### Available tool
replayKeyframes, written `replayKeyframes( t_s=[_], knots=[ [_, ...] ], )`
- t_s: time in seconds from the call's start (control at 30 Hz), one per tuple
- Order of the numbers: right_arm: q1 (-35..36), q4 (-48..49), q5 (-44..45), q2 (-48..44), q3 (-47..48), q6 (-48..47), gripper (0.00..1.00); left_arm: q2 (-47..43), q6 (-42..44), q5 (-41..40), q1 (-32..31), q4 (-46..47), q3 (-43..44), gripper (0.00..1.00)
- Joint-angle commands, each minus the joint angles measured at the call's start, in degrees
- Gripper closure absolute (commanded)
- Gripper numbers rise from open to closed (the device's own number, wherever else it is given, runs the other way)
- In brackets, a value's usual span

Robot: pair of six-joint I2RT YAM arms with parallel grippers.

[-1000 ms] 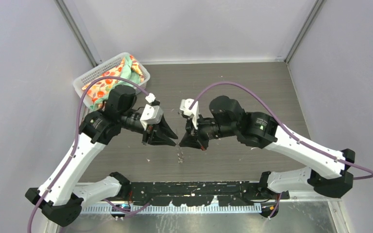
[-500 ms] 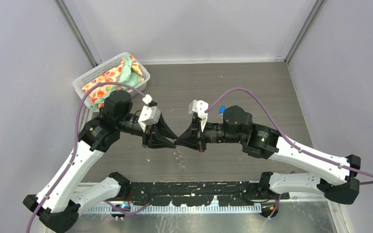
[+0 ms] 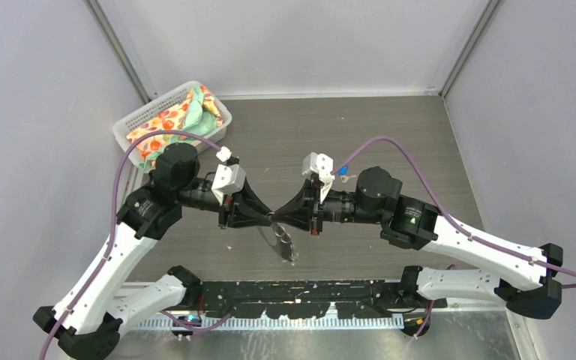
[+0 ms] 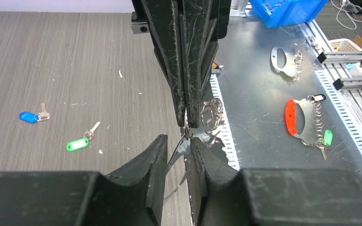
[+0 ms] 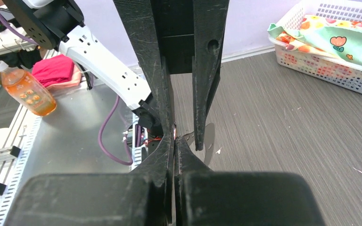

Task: Put the keys on the keyring

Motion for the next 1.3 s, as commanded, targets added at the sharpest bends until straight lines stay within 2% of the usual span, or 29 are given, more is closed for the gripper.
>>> replayKeyframes(
  t_s=[0.0,0.23,0.57,0.7,1.0,1.1,1.17,1.27],
  knots=[
    [0.28,5.01,1.54,-2.16,-0.02,0.66,0.99,-1.22,-0.87,-1.55,0.09,0.13,0.42,0.71],
    [0.47,4.27,1.85,-2.51,-0.34,0.71,0.99,-3.82,-3.48,-8.57,0.3,4.57,-0.33,0.7],
    [0.74,4.08,2.47,-1.92,0.15,0.56,0.99,-3.96,-4.87,-0.4,0.23,3.83,-1.01,0.72],
    [1.02,4.01,2.29,-1.14,0.66,0.8,0.99,-3.15,-5.64,-0.01,0.26,6.15,-1.69,0.73],
    [1.18,2.86,2.7,-0.66,0.72,1.38,0.99,-2.44,-6.84,-2.41,0.3,8.88,-1.73,0.99],
    [1.2,1.62,3.22,-0.5,1.31,1.59,0.99,-2.97,-6.73,-3.07,0.27,8.94,-2.03,1.0],
    [1.15,-1.96,4.11,-0.27,2.64,2.03,0.94,-3.3,-6.33,-3.5,0.31,8.66,-2.05,1.0],
    [1.2,-8.41,5.86,0.22,5.82,2.73,0.73,-3.43,-4.61,-3.52,0.25,7.5,-1.84,1.0]
  ],
)
